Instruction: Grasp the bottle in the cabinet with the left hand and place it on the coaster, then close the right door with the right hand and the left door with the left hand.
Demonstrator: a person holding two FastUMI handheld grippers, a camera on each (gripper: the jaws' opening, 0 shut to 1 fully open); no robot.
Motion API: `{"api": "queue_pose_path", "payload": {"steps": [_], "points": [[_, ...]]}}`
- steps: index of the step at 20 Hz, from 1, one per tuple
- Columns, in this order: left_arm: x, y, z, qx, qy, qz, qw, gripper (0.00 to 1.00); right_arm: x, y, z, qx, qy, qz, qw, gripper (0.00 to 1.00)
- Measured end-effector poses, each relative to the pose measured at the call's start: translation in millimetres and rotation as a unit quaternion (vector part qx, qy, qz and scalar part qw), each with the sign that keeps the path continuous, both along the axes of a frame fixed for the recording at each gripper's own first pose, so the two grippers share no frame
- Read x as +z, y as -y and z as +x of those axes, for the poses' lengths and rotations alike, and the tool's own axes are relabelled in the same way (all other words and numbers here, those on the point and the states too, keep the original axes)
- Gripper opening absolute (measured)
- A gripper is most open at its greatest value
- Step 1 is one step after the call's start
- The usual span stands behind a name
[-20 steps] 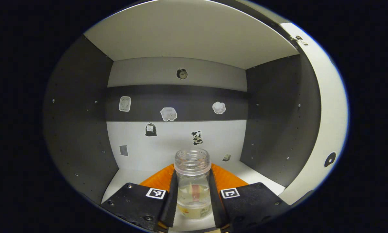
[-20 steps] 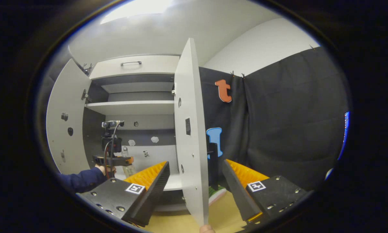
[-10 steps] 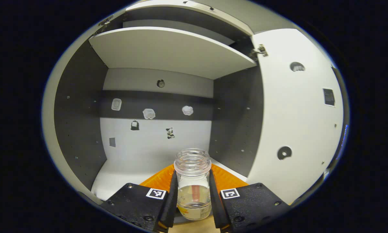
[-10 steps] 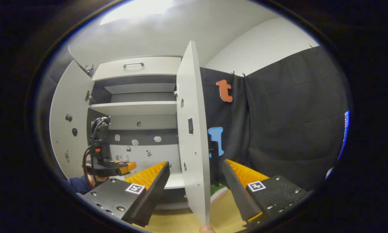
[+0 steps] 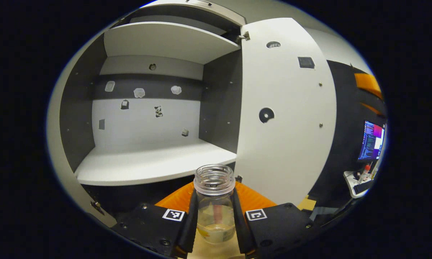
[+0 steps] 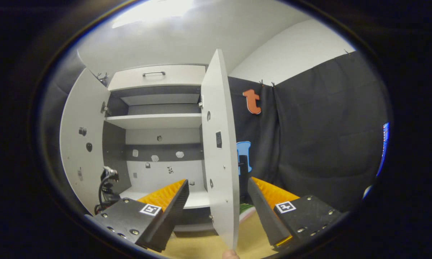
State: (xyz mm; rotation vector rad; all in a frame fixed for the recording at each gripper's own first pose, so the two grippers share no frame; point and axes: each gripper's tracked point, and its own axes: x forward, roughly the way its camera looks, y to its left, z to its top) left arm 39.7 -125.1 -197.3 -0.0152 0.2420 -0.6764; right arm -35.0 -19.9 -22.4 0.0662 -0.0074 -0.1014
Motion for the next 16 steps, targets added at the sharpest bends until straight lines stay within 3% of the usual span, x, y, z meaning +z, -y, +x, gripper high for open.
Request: {"api": "queue_pose_path", "payload": {"steps": [3,7,16], "points": [[-36,3,-26,-0.018,-0.025,0.002,1.0,0.47,6,0,-3,-0.004,0.009,0.001,1.0,0.99],[-83,4,-55,-0.033,-0.071,-0.006,0.997,0.48,7,0,-3,-0.005,0.013,0.004,1.0,0.95],[-160,0,-97,-0.04,-0.135,0.021,0.99,0.48,4,3,0,-0.011,0.008,-0.005,1.0,0.99]]}}
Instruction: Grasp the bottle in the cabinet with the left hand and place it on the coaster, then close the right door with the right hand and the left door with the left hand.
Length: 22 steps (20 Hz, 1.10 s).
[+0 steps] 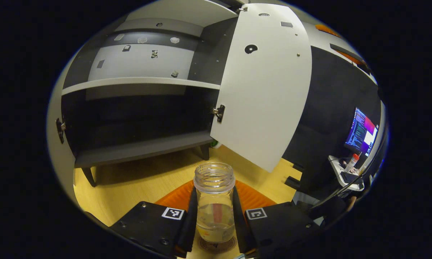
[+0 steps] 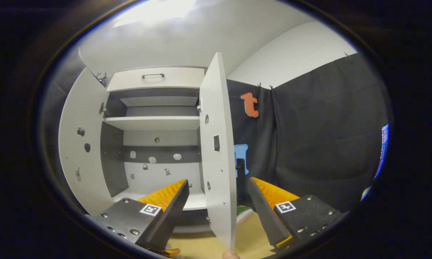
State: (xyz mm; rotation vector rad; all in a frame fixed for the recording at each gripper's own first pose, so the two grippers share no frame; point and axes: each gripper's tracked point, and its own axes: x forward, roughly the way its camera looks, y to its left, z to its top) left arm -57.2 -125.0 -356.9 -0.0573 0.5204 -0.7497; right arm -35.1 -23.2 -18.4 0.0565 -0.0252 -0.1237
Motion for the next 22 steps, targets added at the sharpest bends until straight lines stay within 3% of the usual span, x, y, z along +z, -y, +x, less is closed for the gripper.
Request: {"api": "queue_pose_path", "payload": {"steps": [1,2,3,4,11,20,22], "points": [[-5,-1,-3,-0.001,0.001,0.007,1.0,0.51,0,0,0,0.0,-0.001,0.0,1.0,0.99],[-11,-2,-6,0.0,0.002,0.012,1.0,0.48,0,0,0,0.0,-0.001,-0.001,1.0,0.95],[-16,-2,-8,0.002,-0.002,0.014,1.0,0.48,0,0,0,0.0,0.0,-0.003,1.0,0.99],[-21,-3,-12,0.003,-0.006,0.017,1.0,0.51,0,1,0,-0.001,0.0,-0.004,1.0,0.95],[-42,-2,-32,0.009,-0.006,0.033,0.999,0.49,-4,5,-5,-0.005,-0.007,-0.006,1.0,0.95],[-38,-1,-35,0.013,0.006,0.037,0.999,0.54,-8,7,-11,-0.008,-0.011,0.0,1.0,0.95],[-41,1,-34,0.013,0.006,0.04,0.999,0.56,-8,6,-11,-0.007,-0.01,0.002,1.0,0.99]]}}
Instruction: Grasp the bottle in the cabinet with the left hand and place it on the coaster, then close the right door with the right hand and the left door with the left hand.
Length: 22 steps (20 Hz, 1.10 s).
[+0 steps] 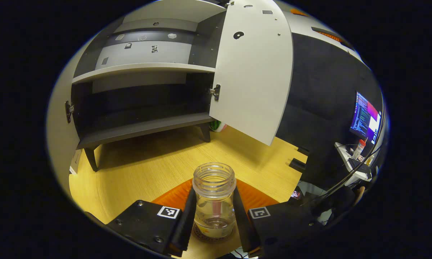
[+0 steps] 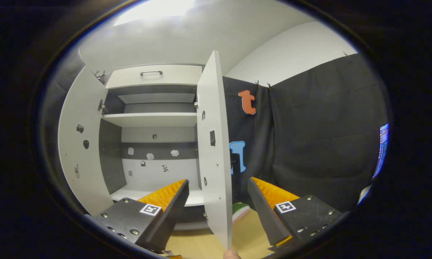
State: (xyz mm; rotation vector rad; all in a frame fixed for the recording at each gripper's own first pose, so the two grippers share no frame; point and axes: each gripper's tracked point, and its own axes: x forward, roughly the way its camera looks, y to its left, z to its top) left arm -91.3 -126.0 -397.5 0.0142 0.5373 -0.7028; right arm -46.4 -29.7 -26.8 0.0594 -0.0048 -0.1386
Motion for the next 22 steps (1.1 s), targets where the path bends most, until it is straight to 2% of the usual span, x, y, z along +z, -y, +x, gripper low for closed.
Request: {"api": "queue_pose_path", "payload": {"steps": [2,3,4,5,6,7,10,14,17,18,19,20,21,22], "points": [[-4,0,-2,-0.004,-0.005,0.007,1.0,0.58,-1,-1,0,0.0,0.0,0.002,1.0,0.99],[-6,-1,-3,-0.005,-0.008,0.011,1.0,0.67,0,0,-1,0.0,0.0,0.002,1.0,0.99],[-7,0,-3,-0.008,-0.009,0.011,1.0,0.61,0,0,-1,-0.001,0.001,0.003,1.0,0.99],[-6,0,-2,-0.01,-0.009,0.012,1.0,0.67,-1,0,-1,-0.001,0.0,0.004,1.0,0.99],[-5,1,-2,-0.011,-0.008,0.014,1.0,0.66,-1,1,-2,-0.002,0.0,0.005,1.0,0.95],[-5,3,-3,-0.014,-0.007,0.015,1.0,0.71,-1,1,-2,-0.002,0.001,0.006,1.0,0.99],[2,8,-7,-0.015,-0.006,0.015,1.0,0.8,-5,0,-1,-0.002,-0.003,0.011,1.0,0.95],[19,7,-5,-0.017,-0.001,0.003,1.0,0.8,-7,1,0,-0.003,-0.003,0.012,1.0,0.99],[51,2,-7,-0.023,0.013,-0.016,1.0,0.8,-5,4,-1,-0.007,-0.001,0.012,1.0,0.99],[61,1,-7,-0.023,0.021,-0.019,0.999,0.8,-5,5,1,-0.008,0.0,0.011,1.0,0.95],[73,0,-6,-0.023,0.031,-0.022,0.999,0.8,-5,7,1,-0.009,0.0,0.011,1.0,0.99],[84,-1,-5,-0.024,0.039,-0.026,0.999,0.8,-4,9,2,-0.011,0.001,0.012,1.0,0.95],[99,-2,-3,-0.025,0.049,-0.033,0.998,0.8,-4,11,2,-0.013,0.002,0.012,1.0,0.99],[109,-3,0,-0.024,0.059,-0.038,0.997,0.8,-4,14,3,-0.016,0.004,0.011,1.0,0.99]]}}
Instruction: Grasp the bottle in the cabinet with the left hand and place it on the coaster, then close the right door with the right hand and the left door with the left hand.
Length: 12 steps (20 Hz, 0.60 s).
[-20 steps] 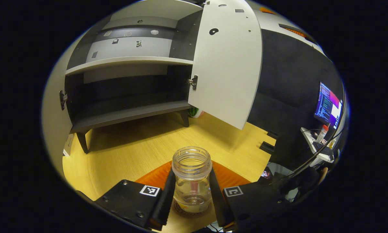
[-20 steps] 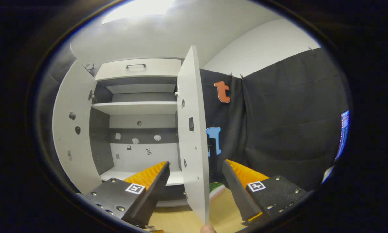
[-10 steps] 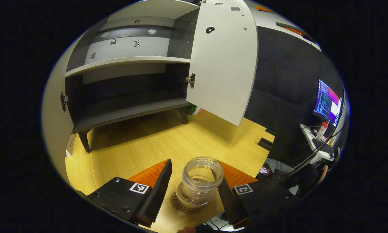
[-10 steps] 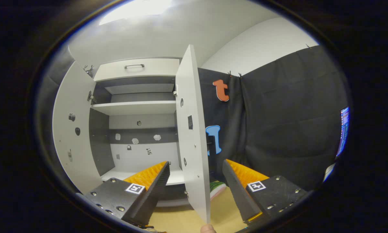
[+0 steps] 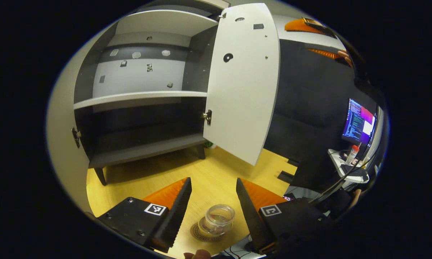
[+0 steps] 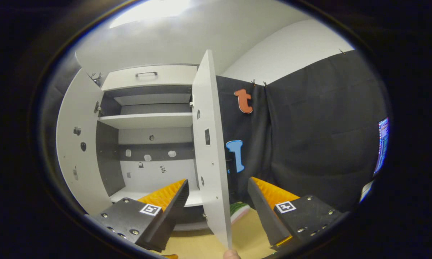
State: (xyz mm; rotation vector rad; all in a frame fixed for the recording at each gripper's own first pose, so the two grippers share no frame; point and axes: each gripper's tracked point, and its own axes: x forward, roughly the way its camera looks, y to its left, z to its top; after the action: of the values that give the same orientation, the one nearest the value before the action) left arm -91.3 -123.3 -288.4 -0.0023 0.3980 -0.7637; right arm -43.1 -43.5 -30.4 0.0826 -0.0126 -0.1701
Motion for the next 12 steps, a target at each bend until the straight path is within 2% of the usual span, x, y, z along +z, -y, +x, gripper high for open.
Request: {"api": "queue_pose_path", "payload": {"steps": [8,10,11,12], "points": [[92,-13,37,0.047,0.058,-0.033,0.997,0.8,8,40,2,-0.046,0.015,-0.007,0.999,0.99],[115,-20,49,0.066,0.059,-0.044,0.995,0.93,10,53,1,-0.063,0.02,-0.009,0.998,0.99],[127,-23,53,0.075,0.061,-0.051,0.994,0.99,11,59,2,-0.072,0.022,-0.01,0.997,0.95],[137,-29,59,0.084,0.065,-0.056,0.993,0.99,12,64,2,-0.08,0.024,-0.009,0.996,0.95]]}}
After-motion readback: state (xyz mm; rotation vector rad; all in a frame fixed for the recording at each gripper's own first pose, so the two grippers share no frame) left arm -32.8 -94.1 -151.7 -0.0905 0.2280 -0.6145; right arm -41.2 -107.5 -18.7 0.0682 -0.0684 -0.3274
